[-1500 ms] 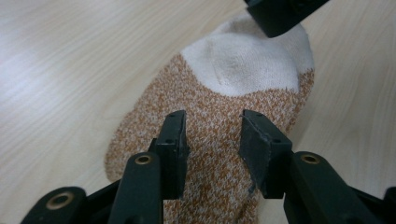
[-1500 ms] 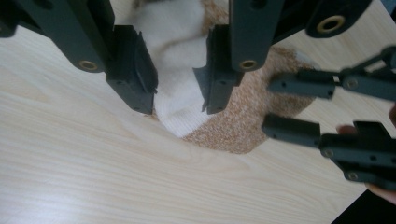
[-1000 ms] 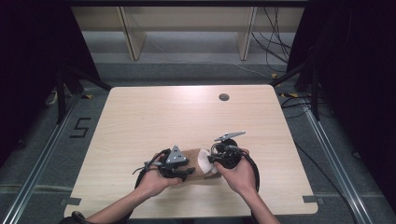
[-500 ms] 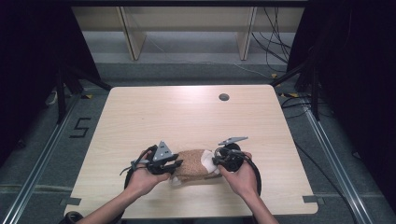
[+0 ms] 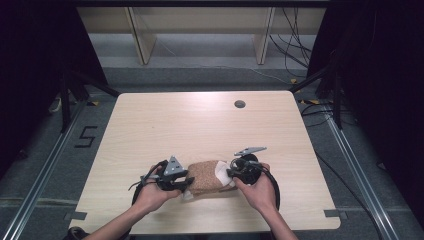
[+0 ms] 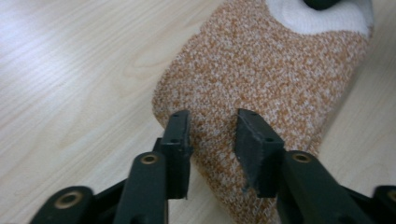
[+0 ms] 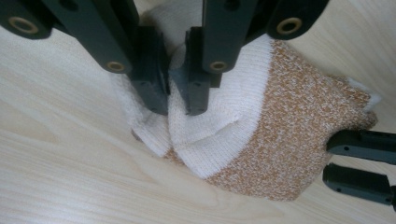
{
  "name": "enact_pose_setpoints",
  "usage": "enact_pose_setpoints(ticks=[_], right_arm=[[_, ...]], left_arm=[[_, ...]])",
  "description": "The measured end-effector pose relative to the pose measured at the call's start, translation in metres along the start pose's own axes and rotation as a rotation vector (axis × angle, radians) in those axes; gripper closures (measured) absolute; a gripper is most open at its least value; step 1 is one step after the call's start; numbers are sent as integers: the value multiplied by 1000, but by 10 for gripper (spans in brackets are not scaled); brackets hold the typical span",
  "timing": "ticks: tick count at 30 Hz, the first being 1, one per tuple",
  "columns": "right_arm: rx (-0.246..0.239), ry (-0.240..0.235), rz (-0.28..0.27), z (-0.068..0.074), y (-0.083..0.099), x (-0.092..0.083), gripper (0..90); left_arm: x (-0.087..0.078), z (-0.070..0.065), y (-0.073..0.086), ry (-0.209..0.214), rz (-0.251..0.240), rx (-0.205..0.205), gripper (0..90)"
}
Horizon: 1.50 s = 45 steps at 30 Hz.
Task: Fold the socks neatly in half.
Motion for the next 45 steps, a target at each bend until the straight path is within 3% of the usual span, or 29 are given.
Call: enact_pose_setpoints(ticks=[3, 5, 8, 10, 11, 15, 16, 17, 21, 24, 25, 26, 28, 30, 32, 34, 35, 36, 37, 39, 41, 42, 45], right_arm=[[8, 9, -18, 4, -2, -6, 671], [-54, 16, -69, 1, -5, -8, 633], [-55, 12, -80, 2, -6, -11, 601], [-32, 15, -101, 3, -7, -15, 570], [-34, 4, -110, 2, -7, -17, 563], [-45, 39, -130, -2, -7, -24, 523], [-17, 29, -127, -2, -7, -25, 513], [-15, 25, -127, -4, -6, -25, 506], [5, 31, -138, -10, -3, -28, 481], [14, 33, -142, -15, 0, -30, 469], [-1, 39, -144, -16, 1, -31, 466], [34, 31, -140, -15, 2, -32, 464], [18, 31, -166, -20, 3, -33, 456], [41, 32, -161, -21, 5, -35, 449], [48, 36, -157, -22, 7, -37, 444], [30, 35, -183, -26, 8, -36, 438], [22, 39, -182, -28, 9, -37, 435], [67, 44, -178, -26, 11, -37, 433], [35, 43, -183, -30, 11, -37, 430], [57, 41, -185, -32, 14, -38, 427], [29, 48, -191, -37, 17, -38, 425], [64, 52, -191, -36, 19, -38, 424], [64, 49, -195, -41, 24, -39, 422]], left_arm=[[-6, 3, -5, -6, -29, 4, 513], [-9, 5, -7, -13, -37, -1, 470], [-16, 7, -8, -29, -29, -2, 439], [-20, 11, -8, -42, -47, 1, 408], [-22, 13, -7, -52, -48, 1, 397], [-34, 22, -3, -79, -29, 18, 366], [-35, 24, -2, -80, -49, 7, 363], [-38, 26, -1, -87, -36, 13, 361], [-44, 35, 2, -99, -57, 0, 353], [-51, 42, 4, -144, -76, 45, 349], [-53, 44, 6, -154, -83, 38, 348], [-54, 46, 7, -152, -89, 37, 347], [-58, 49, 11, -155, -99, 22, 347], [-58, 51, 14, -146, -131, -6, 345], [-61, 54, 18, -155, -117, -3, 338], [-60, 56, 21, -153, -147, -25, 322], [-60, 57, 24, -153, -149, -32, 315], [-60, 58, 26, -153, -150, -37, 309], [-60, 59, 29, -156, -153, -43, 307], [-59, 61, 34, -156, -154, -55, 302], [-59, 64, 38, -162, -159, -66, 301], [-59, 65, 40, -164, -157, -63, 300], [-60, 71, 46, -177, -159, -73, 299]])
Point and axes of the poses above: each handheld gripper's, and its own axes: x roughly forward along the jaws, y roughly out of its underside, z roughly to its left, the point moved 4 cm from there along x, roughly forward along the jaws, and after that the axes turned 7 degrees about z, right-handed, at the moved point
